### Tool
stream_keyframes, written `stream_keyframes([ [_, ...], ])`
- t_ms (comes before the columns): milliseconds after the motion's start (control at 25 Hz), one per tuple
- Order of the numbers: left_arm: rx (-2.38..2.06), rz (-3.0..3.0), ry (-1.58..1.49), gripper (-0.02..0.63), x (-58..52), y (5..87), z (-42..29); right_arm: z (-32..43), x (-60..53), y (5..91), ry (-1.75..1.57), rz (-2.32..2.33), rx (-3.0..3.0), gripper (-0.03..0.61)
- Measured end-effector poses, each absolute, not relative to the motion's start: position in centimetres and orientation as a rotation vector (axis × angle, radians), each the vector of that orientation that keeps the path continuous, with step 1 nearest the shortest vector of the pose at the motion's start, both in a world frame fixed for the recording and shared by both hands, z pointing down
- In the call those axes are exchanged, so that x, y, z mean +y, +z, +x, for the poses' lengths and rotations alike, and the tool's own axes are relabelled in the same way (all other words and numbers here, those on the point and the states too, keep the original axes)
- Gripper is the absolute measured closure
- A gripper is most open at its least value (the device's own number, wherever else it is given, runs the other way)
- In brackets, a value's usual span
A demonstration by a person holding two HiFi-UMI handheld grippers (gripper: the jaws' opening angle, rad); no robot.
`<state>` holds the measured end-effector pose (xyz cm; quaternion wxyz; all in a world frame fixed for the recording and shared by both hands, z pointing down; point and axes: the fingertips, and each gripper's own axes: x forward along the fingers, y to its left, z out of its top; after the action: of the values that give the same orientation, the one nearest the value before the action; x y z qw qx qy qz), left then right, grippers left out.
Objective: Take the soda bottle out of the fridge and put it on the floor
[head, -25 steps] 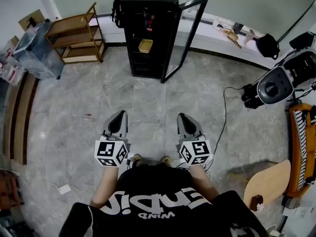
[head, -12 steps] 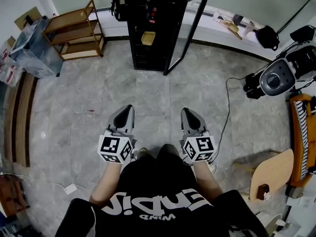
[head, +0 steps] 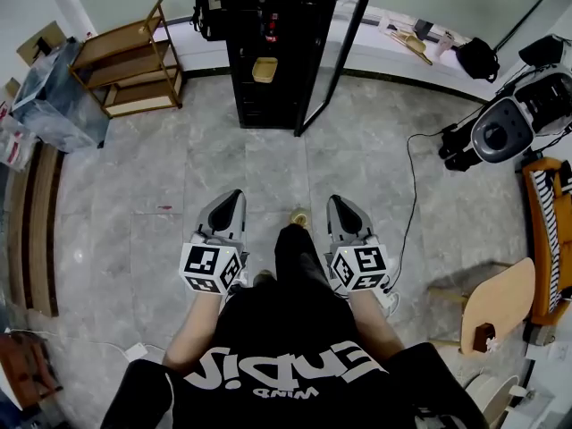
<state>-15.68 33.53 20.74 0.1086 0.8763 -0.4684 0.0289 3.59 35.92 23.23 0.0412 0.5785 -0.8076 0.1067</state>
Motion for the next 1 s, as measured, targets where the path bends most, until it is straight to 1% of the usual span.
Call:
stream_keyframes([
  [440, -1.384, 2.559, 0.109, 0.607, 27.2, 21.2, -16.0, 2.7, 29.1, 23.7, 0.337, 1.726, -2.503, 0.555],
  [1000, -1.4, 2.588, 0.113, 0.607, 11.5, 19.2, -11.1, 6.4, 13.8, 22.8, 0.375, 1.697, -2.52, 0.555],
])
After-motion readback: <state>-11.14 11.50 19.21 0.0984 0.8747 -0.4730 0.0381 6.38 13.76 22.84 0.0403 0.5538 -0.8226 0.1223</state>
